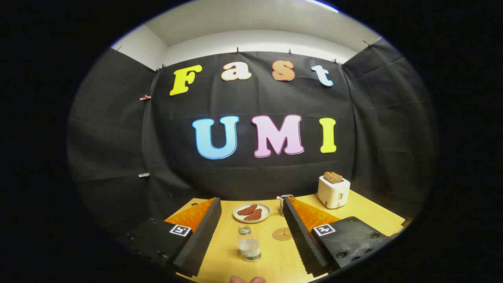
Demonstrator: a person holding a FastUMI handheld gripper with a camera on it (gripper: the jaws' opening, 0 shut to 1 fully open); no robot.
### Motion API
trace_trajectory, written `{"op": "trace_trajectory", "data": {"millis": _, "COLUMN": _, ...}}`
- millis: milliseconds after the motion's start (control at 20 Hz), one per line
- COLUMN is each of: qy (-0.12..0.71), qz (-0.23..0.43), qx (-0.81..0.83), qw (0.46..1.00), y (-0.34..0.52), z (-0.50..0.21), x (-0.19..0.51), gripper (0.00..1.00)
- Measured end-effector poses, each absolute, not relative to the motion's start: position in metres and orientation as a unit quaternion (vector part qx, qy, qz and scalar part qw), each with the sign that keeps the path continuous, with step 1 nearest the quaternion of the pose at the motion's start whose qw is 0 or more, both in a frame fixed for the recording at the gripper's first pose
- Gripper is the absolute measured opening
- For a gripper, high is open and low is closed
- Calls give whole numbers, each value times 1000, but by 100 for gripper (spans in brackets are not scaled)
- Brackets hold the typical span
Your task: Take the bottle from table, then pour the juice into the cup, finally place the bottle on the coaster
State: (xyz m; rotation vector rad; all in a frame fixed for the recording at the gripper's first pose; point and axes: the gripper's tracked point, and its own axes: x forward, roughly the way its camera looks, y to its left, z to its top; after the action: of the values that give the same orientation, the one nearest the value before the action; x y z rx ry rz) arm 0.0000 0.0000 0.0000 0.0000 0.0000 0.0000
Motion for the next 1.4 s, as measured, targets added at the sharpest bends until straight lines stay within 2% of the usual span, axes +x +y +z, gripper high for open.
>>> {"op": "trace_trajectory", "data": {"millis": 1000, "qy": 4, "qz": 5, "qx": -4, "qw": 1000, "y": -1, "z": -12, "x": 3, "gripper": 96}}
{"op": "trace_trajectory", "data": {"millis": 1150, "qy": -16, "qz": 13, "qx": -18, "qw": 1000, "y": 5, "z": -12, "x": 3, "gripper": 96}}
{"op": "trace_trajectory", "data": {"millis": 1400, "qy": -23, "qz": 25, "qx": -18, "qw": 999, "y": 13, "z": -53, "x": 11, "gripper": 98}}
